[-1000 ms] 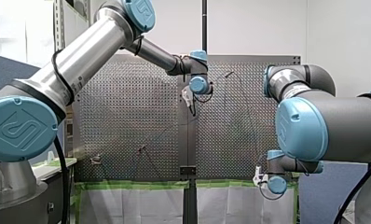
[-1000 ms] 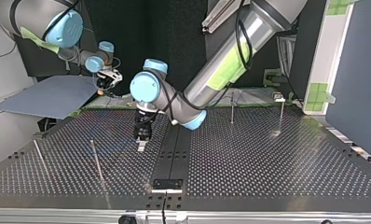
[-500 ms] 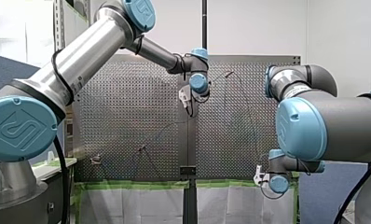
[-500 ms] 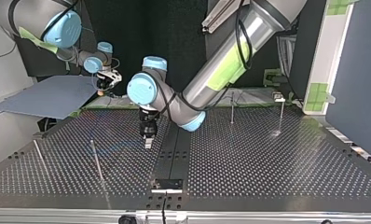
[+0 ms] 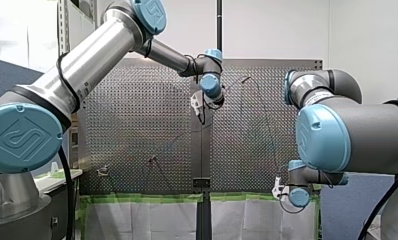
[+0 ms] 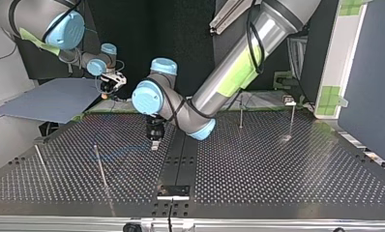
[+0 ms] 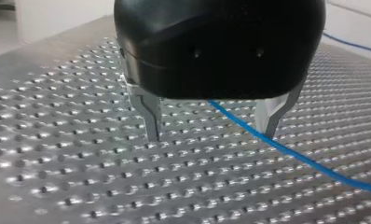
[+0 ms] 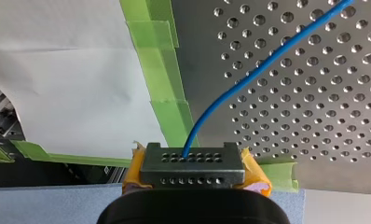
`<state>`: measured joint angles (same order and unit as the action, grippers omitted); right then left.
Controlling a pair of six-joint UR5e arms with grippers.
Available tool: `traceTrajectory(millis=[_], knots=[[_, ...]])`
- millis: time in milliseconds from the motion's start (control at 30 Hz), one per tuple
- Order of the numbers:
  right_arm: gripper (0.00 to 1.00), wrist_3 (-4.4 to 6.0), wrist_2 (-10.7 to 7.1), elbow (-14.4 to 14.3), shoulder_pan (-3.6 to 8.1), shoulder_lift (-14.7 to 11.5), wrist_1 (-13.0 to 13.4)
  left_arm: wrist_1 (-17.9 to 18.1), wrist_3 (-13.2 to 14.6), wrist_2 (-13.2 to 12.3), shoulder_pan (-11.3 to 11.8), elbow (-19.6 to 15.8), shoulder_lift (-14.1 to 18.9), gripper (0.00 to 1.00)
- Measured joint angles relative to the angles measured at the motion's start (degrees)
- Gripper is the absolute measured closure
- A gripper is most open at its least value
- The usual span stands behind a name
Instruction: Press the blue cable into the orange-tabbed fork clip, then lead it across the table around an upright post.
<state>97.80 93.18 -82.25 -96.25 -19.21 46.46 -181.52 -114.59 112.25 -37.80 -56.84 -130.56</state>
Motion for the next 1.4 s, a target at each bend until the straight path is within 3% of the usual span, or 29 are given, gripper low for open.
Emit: traceTrajectory(millis=[433,800,1200,1400], knots=[[1.00,0.03,0.00,0.0,-0.03,0.0,0.0,-7.1,-0.6,-6.0,0.9,0.0,0.0,0.01],[1.00,0.03,-0.19,0.0,-0.01,0.1,0.0,-12.6,-0.4,-6.2,1.0,0.0,0.2,0.01],[1.00,0.04,-0.43,0.0,0.04,0.1,0.0,-15.3,0.2,-5.8,-0.3,0.0,5.8,0.01],[1.00,0.04,-0.39,0.0,0.11,0.1,0.0,-15.4,2.1,-6.5,-0.9,0.0,9.4,0.01]])
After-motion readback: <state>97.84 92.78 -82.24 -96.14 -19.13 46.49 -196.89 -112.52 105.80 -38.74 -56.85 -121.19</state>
